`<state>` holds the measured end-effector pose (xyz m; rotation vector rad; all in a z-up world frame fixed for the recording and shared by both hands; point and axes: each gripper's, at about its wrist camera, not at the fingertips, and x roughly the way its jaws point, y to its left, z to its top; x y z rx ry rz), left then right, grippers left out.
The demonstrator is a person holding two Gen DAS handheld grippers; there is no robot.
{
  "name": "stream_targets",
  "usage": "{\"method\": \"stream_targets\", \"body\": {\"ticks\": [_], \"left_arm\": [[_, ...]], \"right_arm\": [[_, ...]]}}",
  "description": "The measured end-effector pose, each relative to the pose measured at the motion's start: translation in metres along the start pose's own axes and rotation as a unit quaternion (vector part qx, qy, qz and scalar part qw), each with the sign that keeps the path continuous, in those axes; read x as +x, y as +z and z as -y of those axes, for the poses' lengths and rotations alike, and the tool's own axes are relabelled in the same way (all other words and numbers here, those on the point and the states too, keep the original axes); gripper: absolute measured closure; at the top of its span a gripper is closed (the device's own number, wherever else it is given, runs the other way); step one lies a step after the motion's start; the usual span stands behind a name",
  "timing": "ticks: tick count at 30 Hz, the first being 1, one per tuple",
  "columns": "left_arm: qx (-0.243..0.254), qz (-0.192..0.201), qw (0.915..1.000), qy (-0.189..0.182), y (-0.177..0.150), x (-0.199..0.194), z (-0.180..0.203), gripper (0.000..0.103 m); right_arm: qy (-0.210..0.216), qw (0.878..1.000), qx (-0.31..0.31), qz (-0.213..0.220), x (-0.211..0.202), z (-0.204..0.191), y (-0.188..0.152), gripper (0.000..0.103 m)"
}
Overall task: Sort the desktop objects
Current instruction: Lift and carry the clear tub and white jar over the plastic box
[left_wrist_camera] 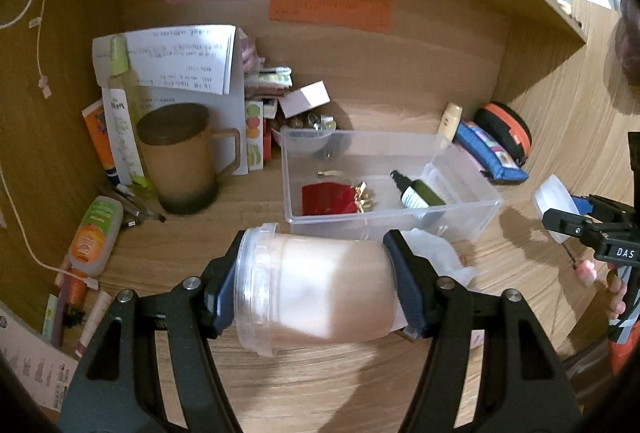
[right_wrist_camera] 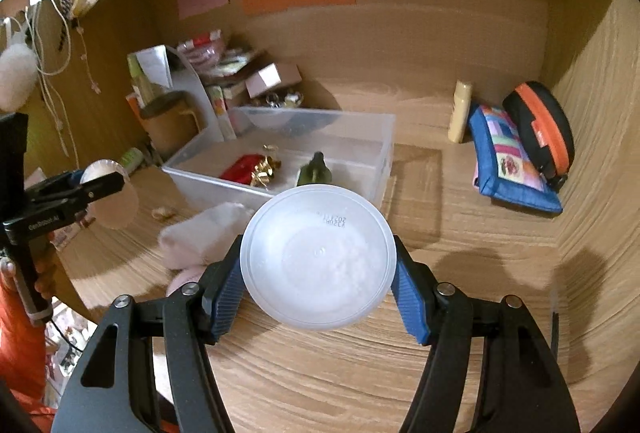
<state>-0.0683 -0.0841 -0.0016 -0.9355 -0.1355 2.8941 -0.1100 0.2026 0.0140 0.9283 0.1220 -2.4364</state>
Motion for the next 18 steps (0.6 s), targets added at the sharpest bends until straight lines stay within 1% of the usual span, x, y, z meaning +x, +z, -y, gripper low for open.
{"method": "stream_targets", "body": {"ticks": [7, 11, 18], "left_arm": [[0.004, 0.036, 0.9994, -0.002, 0.014, -0.024, 0.006, 0.038], [0.010, 0.057, 0.9983, 0.004, 0.023, -0.037, 0.010, 0.037], [0.022, 0.074, 0.9969, 0.017, 0.038, -0.045, 0.015, 0.037]], "right_arm": [[-0.001, 1.000, -0.007, 0.027, -0.024, -0.007, 0.012, 0.040], [0.000, 0.999, -0.011, 0.039, -0.033, -0.011, 0.020, 0.040], [0.001, 0.998, -0.026, 0.054, -0.040, -0.018, 0.033, 0.040]]}}
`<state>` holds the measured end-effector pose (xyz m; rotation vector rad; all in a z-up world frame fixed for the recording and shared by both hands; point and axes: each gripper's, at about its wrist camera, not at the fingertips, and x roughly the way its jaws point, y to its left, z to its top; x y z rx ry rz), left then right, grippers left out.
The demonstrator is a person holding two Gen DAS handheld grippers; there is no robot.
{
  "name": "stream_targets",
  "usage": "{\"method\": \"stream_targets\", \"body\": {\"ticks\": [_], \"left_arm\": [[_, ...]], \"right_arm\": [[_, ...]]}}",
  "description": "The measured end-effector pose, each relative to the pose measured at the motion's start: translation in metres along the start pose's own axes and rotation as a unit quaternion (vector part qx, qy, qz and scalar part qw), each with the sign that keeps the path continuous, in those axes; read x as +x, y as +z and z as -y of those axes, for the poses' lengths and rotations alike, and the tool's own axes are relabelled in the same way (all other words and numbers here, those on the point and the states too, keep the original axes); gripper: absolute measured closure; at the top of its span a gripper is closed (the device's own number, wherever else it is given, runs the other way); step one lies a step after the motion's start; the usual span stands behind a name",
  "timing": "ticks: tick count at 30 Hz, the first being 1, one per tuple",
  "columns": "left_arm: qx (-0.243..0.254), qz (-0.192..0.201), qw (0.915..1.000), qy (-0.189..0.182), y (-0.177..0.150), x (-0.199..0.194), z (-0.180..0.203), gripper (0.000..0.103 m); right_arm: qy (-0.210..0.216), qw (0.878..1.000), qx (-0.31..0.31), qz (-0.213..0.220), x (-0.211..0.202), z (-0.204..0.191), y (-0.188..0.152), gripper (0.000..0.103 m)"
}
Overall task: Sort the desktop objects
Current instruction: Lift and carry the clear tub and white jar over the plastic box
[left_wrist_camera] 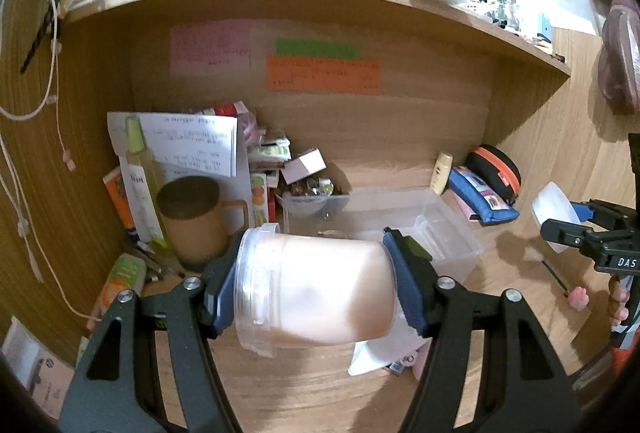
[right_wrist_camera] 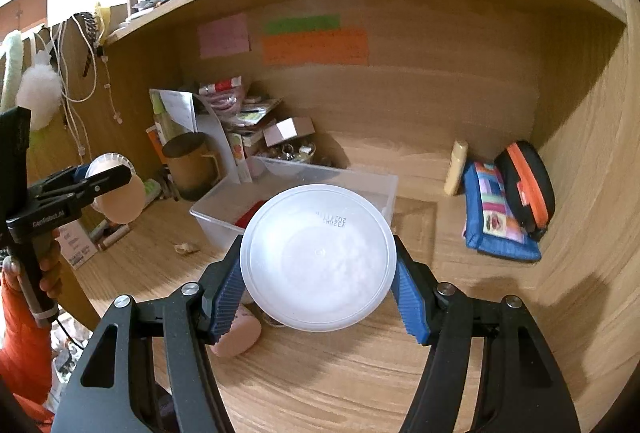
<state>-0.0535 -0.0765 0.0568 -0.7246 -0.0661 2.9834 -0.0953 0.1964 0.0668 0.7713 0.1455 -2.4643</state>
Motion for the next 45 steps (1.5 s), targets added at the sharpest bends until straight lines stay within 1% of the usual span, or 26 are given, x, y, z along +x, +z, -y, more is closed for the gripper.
{"method": "stream_targets", "body": {"ticks": [10, 18, 30, 36, 45], "left_arm": [[0.027, 0.002, 0.9995, 0.016, 0.021, 0.015, 0.007, 0.037], [0.038, -0.005, 0.9992, 0.009, 0.036, 0.042, 0.013, 0.037], [0.039, -0.031, 0.9987, -0.009, 0.050, 0.095, 0.019, 0.037], [0.040, -0.054, 0.9977, -0.012, 0.048, 0.125, 0.019, 0.037], [0.044, -0.092, 0.9947, -0.014, 0.041, 0.169, 0.011, 0.037]], "right_arm": [[0.007, 1.000, -0.012, 0.012, 0.011, 0.002, 0.022, 0.040], [0.017, 1.000, -0.008, 0.006, 0.032, 0.011, 0.033, 0.040], [0.025, 1.000, -0.013, -0.014, 0.074, 0.026, 0.046, 0.040], [0.038, 0.999, -0.012, -0.025, 0.101, 0.031, 0.052, 0.040], [0.053, 0.997, -0.010, -0.060, 0.151, 0.034, 0.052, 0.040]]}}
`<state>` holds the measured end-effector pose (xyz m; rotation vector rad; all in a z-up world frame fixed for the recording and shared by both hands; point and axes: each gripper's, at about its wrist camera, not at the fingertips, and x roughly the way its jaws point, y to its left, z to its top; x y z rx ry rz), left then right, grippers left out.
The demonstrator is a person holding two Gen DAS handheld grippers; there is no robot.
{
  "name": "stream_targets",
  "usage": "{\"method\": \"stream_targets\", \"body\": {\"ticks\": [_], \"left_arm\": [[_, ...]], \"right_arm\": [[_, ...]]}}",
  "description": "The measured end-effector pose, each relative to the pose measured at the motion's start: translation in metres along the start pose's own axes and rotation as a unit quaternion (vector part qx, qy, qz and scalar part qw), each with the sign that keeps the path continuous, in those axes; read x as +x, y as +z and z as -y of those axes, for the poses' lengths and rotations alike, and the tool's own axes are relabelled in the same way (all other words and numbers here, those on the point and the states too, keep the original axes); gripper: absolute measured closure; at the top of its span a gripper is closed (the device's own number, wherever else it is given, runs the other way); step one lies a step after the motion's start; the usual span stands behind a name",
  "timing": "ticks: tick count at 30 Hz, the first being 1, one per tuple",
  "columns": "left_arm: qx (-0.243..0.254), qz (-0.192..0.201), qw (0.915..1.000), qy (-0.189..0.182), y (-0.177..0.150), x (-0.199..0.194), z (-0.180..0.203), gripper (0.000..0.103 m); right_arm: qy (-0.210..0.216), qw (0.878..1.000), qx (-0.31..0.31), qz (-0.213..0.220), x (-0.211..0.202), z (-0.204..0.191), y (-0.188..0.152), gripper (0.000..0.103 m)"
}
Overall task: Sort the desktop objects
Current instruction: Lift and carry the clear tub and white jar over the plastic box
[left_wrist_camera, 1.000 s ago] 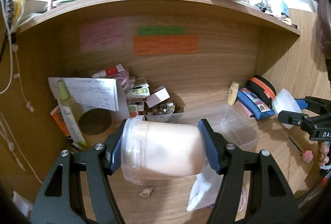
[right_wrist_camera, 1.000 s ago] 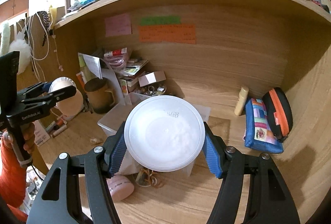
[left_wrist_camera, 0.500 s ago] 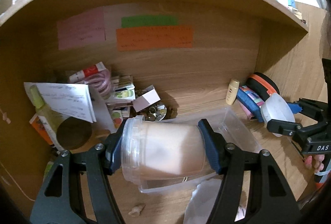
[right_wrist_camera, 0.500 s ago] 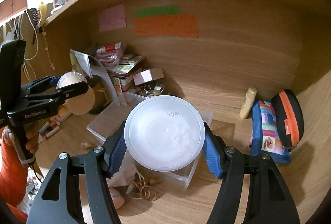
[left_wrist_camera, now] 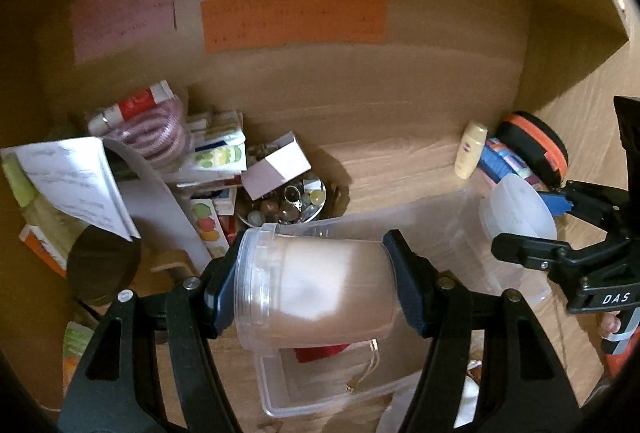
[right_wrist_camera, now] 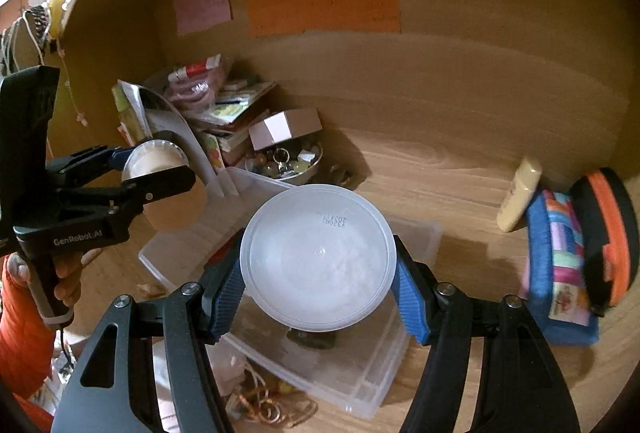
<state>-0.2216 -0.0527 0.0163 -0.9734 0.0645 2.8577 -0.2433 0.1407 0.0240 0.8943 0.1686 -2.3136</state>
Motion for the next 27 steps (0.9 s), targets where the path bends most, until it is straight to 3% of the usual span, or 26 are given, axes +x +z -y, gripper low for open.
{"method": "stream_targets", "body": {"ticks": [11, 19, 27], "left_arm": [[0.015, -0.041, 0.9989, -0.016, -0.004, 0.039, 0.000, 0.037], [0.004, -0.072, 0.9972, -0.023, -0.006, 0.064, 0.000, 0.038], [0.013, -0.101, 0.9946, -0.020, -0.009, 0.083, 0.006, 0.038]], "right_arm": [[-0.014, 0.998, -0.034, -0.051, 0.040, 0.000, 0.004, 0.040], [-0.010, 0.996, -0.014, -0.086, 0.060, 0.018, -0.001, 0.040], [-0.018, 0.990, -0.056, -0.126, 0.080, 0.008, -0.001, 0.040]]}}
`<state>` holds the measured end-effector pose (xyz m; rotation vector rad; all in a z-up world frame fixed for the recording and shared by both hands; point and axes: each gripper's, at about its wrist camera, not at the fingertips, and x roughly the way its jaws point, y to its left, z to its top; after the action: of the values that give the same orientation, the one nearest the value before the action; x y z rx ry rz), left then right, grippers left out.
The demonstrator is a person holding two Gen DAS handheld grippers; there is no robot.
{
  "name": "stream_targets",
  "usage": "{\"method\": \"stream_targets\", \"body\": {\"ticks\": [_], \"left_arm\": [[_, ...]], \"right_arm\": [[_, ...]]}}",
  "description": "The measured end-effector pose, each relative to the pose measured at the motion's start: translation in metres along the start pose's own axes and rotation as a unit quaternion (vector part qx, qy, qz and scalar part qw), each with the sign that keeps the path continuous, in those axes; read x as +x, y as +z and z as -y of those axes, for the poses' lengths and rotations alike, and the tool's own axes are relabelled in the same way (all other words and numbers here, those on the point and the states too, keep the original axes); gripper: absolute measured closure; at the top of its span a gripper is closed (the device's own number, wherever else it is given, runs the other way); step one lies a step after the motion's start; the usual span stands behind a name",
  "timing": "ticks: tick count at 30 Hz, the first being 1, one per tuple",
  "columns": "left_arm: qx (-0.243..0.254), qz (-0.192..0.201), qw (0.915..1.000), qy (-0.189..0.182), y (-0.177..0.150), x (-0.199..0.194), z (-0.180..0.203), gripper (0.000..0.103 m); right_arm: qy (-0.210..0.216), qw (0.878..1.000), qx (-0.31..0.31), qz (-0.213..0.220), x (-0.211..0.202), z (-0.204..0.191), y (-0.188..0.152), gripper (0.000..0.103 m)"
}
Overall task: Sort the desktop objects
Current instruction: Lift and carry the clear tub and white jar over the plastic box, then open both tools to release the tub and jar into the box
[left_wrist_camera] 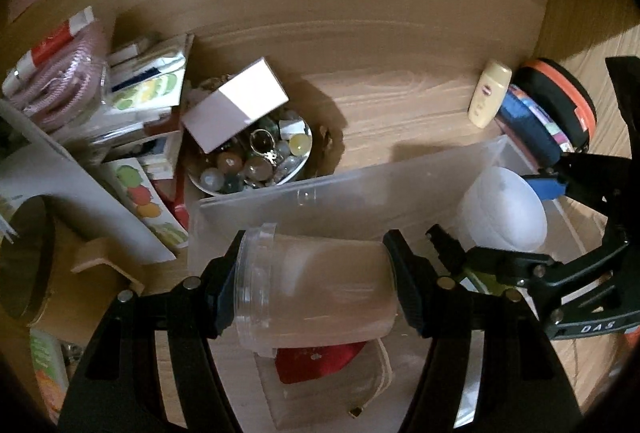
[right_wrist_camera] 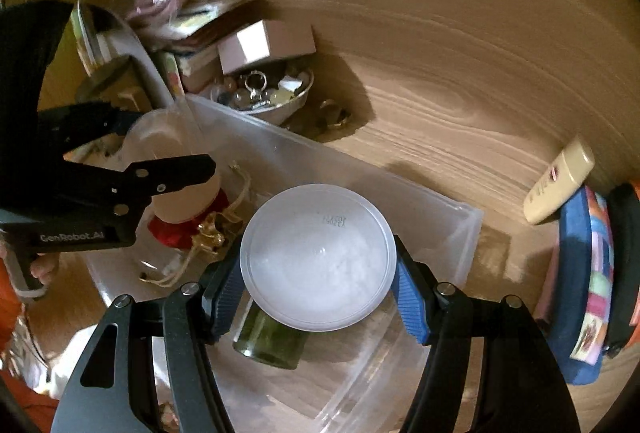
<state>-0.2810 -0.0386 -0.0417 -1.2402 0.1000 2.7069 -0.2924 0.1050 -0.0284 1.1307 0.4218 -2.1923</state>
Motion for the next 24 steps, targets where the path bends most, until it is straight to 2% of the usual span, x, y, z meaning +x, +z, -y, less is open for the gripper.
{"method": "stream_targets", "body": {"ticks": [7, 12, 16, 24], "left_arm": [[0.001, -0.014, 0.9999, 0.000, 0.003, 0.011, 0.002, 0.037], [0.005, -0.029, 0.9996, 0.003, 0.002, 0.018, 0.001, 0.037], [-0.007, -0.046, 0.9988, -0.012, 0.003, 0.025, -0.004, 0.037], [0.002, -0.058, 0.9982, -0.012, 0.003, 0.027, -0.002, 0.037]], "right_arm": [[-0.012, 0.999, -0.022, -0.030, 0.013, -0.005, 0.003, 0.040], [-0.016, 0.999, -0.030, -0.035, 0.012, -0.005, 0.003, 0.040], [-0.027, 0.998, -0.035, -0.042, 0.015, -0.003, 0.004, 0.040], [-0.041, 0.996, -0.046, -0.061, 0.024, -0.006, 0.004, 0.040]]}}
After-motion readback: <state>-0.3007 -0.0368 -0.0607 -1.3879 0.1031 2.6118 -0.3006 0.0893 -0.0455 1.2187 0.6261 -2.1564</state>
